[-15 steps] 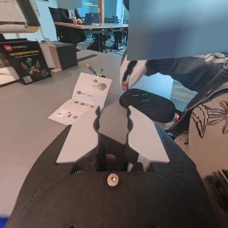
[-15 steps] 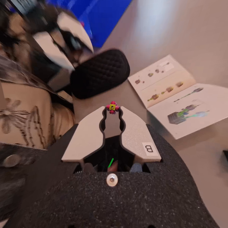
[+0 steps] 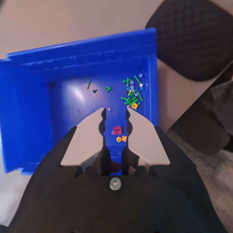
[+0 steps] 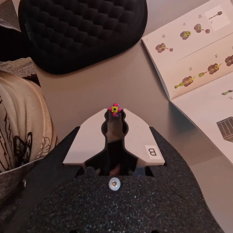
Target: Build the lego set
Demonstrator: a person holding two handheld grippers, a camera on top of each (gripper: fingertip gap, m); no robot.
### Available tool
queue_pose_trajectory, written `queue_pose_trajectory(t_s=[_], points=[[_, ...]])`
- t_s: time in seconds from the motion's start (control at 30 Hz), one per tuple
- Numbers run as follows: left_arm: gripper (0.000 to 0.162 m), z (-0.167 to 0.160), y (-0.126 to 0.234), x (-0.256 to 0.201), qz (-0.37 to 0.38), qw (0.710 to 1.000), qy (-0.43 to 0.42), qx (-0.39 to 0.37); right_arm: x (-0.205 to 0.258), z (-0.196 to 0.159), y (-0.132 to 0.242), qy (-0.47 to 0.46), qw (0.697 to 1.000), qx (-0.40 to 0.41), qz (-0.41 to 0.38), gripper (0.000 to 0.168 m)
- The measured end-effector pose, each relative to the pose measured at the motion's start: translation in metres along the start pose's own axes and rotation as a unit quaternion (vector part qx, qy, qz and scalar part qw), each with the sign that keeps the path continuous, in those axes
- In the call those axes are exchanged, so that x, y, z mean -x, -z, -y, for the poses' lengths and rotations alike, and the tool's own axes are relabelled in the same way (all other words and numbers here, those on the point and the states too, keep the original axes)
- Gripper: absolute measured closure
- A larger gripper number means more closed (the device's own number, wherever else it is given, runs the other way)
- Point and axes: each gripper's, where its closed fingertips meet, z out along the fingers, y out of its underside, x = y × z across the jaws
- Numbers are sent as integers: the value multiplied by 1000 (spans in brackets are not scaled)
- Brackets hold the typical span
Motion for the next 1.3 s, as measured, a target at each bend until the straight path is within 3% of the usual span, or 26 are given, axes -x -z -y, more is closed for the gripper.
queue_pose_trajectory(t_s=[0.03,0.2,0.33,0.53,1.3], points=[[134,-4,-8,0,-13,1000,-19,20,0,0,-1,-4,1000,1,1,148],[139,-12,-36,-9,-84,988,-99,85,-2,-1,-1,-12,1000,1,-2,142],[152,-14,-55,-32,-158,974,-137,91,-6,3,3,-20,1000,-11,-12,132],[158,-26,-76,-32,-153,961,-200,114,-13,16,20,-33,997,-61,-23,127],[158,-25,-85,-33,-162,963,-188,102,-19,18,30,-39,995,-81,-43,129]])
